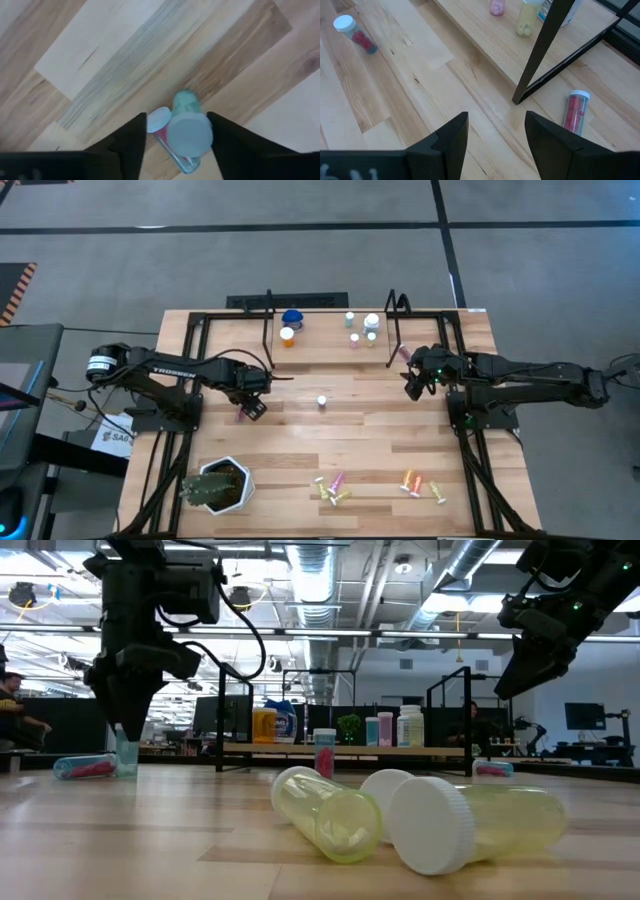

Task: Pick and place medicine bottles onto shelf by color
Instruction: Put the blue pill bottle on the shelf

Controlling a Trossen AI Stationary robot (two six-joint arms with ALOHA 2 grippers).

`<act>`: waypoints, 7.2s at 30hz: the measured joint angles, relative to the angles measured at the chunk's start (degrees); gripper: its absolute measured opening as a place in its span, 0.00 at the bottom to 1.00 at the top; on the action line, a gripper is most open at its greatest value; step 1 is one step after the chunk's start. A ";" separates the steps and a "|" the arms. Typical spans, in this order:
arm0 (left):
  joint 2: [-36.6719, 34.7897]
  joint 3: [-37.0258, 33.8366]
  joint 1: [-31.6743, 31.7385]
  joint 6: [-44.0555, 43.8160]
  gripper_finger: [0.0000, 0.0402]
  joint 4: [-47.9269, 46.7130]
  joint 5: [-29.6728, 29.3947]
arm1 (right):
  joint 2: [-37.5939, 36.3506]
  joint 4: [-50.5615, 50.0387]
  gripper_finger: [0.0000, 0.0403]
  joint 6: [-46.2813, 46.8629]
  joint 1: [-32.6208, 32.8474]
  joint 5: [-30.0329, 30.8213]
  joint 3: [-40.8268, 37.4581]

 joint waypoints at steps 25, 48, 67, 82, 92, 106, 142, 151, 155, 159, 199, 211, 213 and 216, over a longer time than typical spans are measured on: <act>10.07 22.24 1.13 6.27 0.30 -8.23 -2.36 | 0.00 0.00 0.54 -0.01 0.00 0.00 0.00; 35.80 56.21 16.86 62.73 0.30 -13.73 -3.62 | 0.00 0.00 0.54 0.00 0.02 0.00 0.00; 40.88 59.82 25.37 74.65 0.30 -10.21 -0.20 | 0.00 -0.01 0.54 -0.02 0.01 0.00 0.00; 41.53 59.80 27.48 75.03 0.30 -10.38 1.80 | 0.00 0.00 0.54 -0.02 0.02 0.00 0.00; 41.53 59.80 27.71 73.65 0.33 -10.04 1.84 | 0.01 -0.02 0.54 -0.01 0.00 0.00 0.00; 40.19 68.59 27.00 71.75 0.49 -18.42 1.60 | 0.01 -0.02 0.54 -0.01 0.00 0.00 0.00; 1.38 6.51 4.01 -12.58 0.50 -5.56 3.35 | 0.00 0.00 0.54 -0.02 0.00 0.00 0.00; 1.38 -0.22 -2.18 -22.24 0.50 -2.36 5.90 | 0.01 0.00 0.54 -0.01 0.00 0.00 0.00; 1.38 -3.70 -4.22 -25.69 0.50 0.92 7.33 | 0.02 0.00 0.54 -0.02 0.02 0.00 0.00; 1.38 -6.40 -5.47 -28.00 0.50 3.49 7.33 | 0.00 0.00 0.54 -0.01 0.02 0.00 0.00; 1.49 13.15 -5.81 7.33 0.24 14.70 2.56 | 0.00 0.00 0.54 -0.01 0.00 0.00 0.00; 1.44 18.43 -5.81 25.20 0.24 26.11 1.11 | 0.01 0.07 0.54 -1.67 0.02 0.00 0.00; 1.44 18.43 -5.78 26.41 0.24 27.16 1.11 | 0.00 0.07 0.54 -3.63 0.00 0.00 0.00; 1.44 18.43 -5.68 27.71 0.24 29.46 1.12 | 0.02 1.98 0.54 -3.89 0.00 0.24 0.00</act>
